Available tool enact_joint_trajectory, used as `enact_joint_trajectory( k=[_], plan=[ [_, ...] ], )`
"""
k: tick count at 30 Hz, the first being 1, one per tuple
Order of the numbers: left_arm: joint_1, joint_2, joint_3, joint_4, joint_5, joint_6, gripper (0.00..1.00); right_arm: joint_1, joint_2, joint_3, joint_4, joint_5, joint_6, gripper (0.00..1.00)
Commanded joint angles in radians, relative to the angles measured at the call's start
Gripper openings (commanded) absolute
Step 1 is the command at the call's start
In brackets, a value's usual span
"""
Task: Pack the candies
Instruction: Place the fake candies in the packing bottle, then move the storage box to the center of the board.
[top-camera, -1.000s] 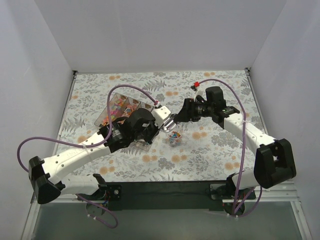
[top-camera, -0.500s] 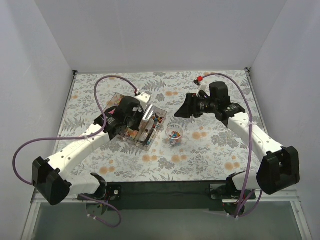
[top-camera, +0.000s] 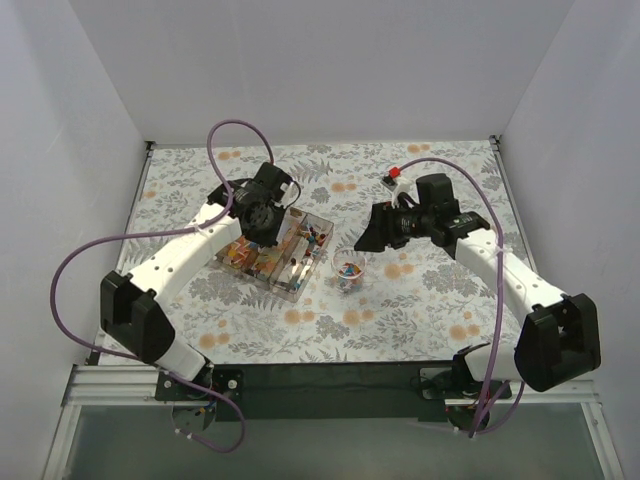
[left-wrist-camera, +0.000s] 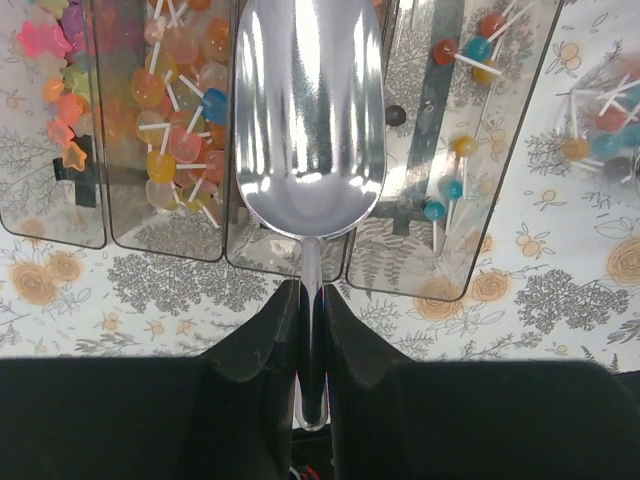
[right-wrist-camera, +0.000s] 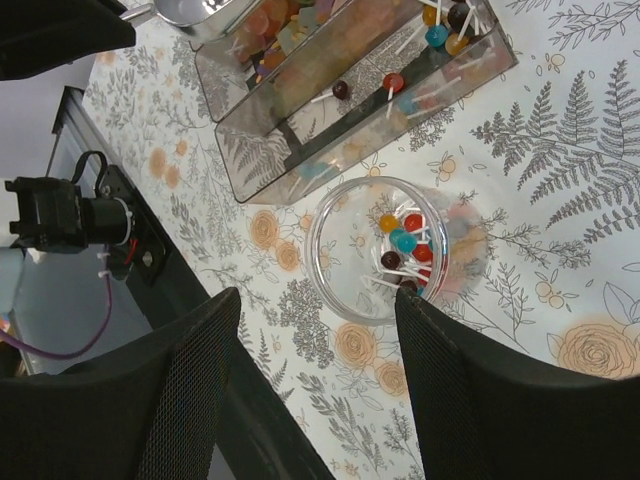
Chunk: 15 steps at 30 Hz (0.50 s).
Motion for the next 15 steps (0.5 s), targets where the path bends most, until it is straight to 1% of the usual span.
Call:
enact_joint_trajectory(
  k=[1,5,9,10,12,15],
  plan=[
    [0.007,-0.084,-0.011,-0.001,-0.007,-0.081,0.0,0.014,0.032,0.048,0.026,-0.016,-0.058,0.7],
    [0.009,-0.143,-0.075,0.091,0.021,-0.098,0.0,0.038,0.137,0.17,0.034,0.048,-0.117,0.66],
    [0.01,-0.202,-0.14,0.149,0.001,-0.095,0.0,0.046,0.318,0.32,0.002,0.123,-0.215,0.63],
    [0.01,-0.226,-0.15,0.172,0.004,-0.092,0.0,0.046,0.347,0.351,-0.009,0.14,-0.236,0.6],
    [0.01,-0.249,-0.173,0.191,-0.007,-0.087,0.0,0.066,0.424,0.437,-0.013,0.177,-0.314,0.58],
    [0.01,-0.275,-0.19,0.212,-0.002,-0.066,0.0,0.11,0.519,0.554,-0.056,0.281,-0.434,0.58]
  ],
)
